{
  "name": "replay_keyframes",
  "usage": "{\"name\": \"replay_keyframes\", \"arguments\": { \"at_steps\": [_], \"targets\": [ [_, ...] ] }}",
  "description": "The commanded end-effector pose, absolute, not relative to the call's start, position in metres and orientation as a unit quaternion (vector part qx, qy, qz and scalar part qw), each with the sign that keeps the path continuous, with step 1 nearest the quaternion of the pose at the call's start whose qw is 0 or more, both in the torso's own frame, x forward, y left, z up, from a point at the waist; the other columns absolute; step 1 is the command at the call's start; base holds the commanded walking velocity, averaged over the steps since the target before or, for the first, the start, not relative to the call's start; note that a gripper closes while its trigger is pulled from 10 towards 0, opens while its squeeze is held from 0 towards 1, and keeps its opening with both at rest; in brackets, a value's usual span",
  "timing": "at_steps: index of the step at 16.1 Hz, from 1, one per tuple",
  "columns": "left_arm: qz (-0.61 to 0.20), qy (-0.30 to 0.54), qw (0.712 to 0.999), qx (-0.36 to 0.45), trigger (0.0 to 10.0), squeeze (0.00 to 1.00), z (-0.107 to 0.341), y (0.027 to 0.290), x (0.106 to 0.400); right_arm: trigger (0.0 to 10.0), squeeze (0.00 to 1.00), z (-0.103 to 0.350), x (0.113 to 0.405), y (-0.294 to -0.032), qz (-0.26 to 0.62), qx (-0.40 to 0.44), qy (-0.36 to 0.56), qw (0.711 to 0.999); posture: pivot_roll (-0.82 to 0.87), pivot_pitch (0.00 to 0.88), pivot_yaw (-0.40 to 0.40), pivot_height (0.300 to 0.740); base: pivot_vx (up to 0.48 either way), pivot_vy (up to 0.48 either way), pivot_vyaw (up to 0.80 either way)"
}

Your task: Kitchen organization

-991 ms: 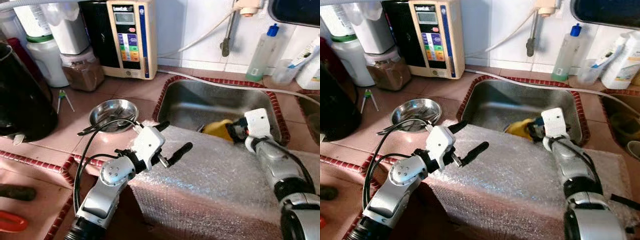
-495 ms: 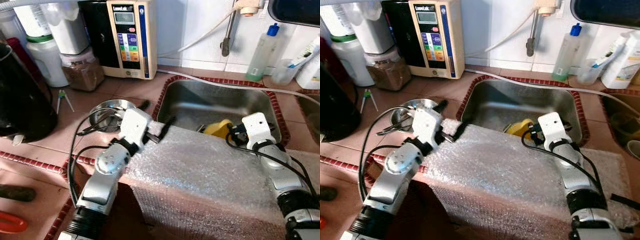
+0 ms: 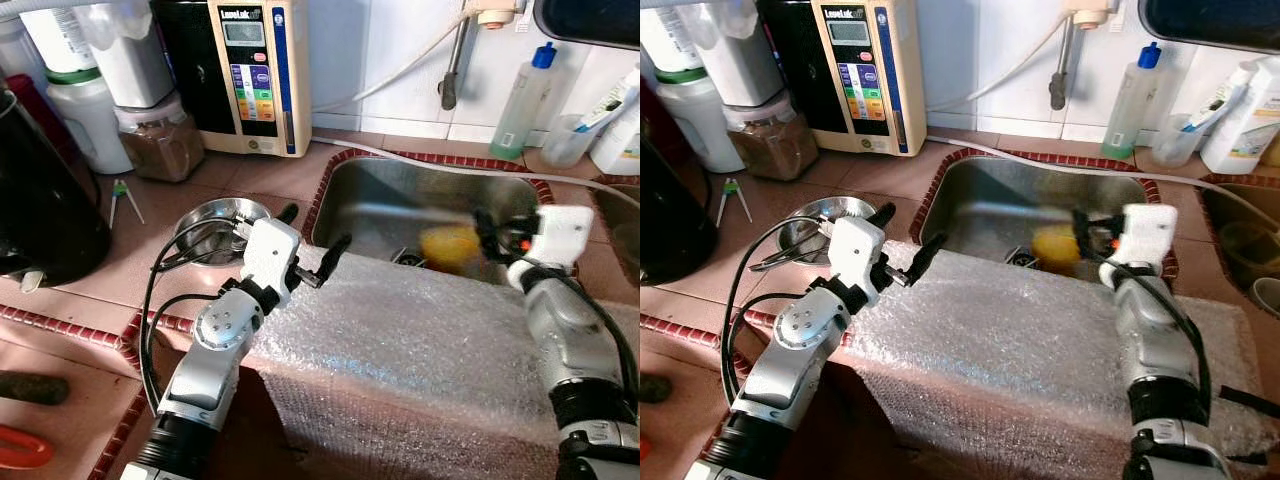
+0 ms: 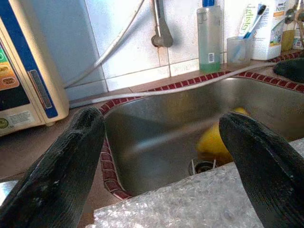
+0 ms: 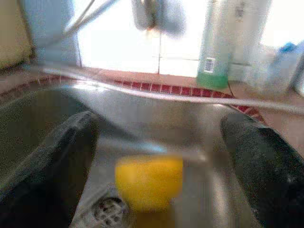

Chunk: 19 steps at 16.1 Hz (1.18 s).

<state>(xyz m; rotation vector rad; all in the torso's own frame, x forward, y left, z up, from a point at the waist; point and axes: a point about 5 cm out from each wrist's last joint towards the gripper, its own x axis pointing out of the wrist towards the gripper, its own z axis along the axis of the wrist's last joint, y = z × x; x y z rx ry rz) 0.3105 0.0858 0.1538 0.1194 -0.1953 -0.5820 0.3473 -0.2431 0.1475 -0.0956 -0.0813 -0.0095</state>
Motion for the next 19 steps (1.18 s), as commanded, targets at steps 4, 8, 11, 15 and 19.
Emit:
{"name": "replay_keyframes", "arguments": {
  "at_steps": [4,8,11,15,19],
  "targets": [
    [-0.216,-0.106,0.967,0.085,10.0,1.00,0.159,0.097,0.326,10.0,0.00,0.162,0.340,-0.233,0.002,-0.077,-0.080,0.994,0.08,0.022,0.081,0.740,0.000,0.000,0.00],
    [-0.069,-0.078,0.991,0.080,10.0,0.00,0.162,0.126,0.352,10.0,0.00,0.155,0.313,-0.188,0.071,-0.029,-0.070,0.995,0.06,0.014,0.073,0.740,0.000,0.000,0.00],
    [0.025,-0.034,0.997,0.064,10.0,0.00,0.155,0.148,0.366,10.0,0.00,0.148,0.282,-0.154,0.132,-0.009,-0.055,0.990,0.04,0.011,0.068,0.740,0.000,0.000,0.00],
    [0.071,-0.002,0.995,0.069,10.0,0.00,0.147,0.163,0.373,10.0,0.00,0.145,0.254,-0.133,0.165,0.041,-0.034,0.985,0.03,0.008,0.065,0.740,0.000,0.000,0.00],
    [0.089,0.024,0.993,0.079,10.0,0.00,0.142,0.175,0.378,10.0,0.00,0.146,0.237,-0.117,0.197,0.064,-0.021,0.978,0.02,0.001,0.066,0.740,0.000,0.000,0.00]
  ]
}}
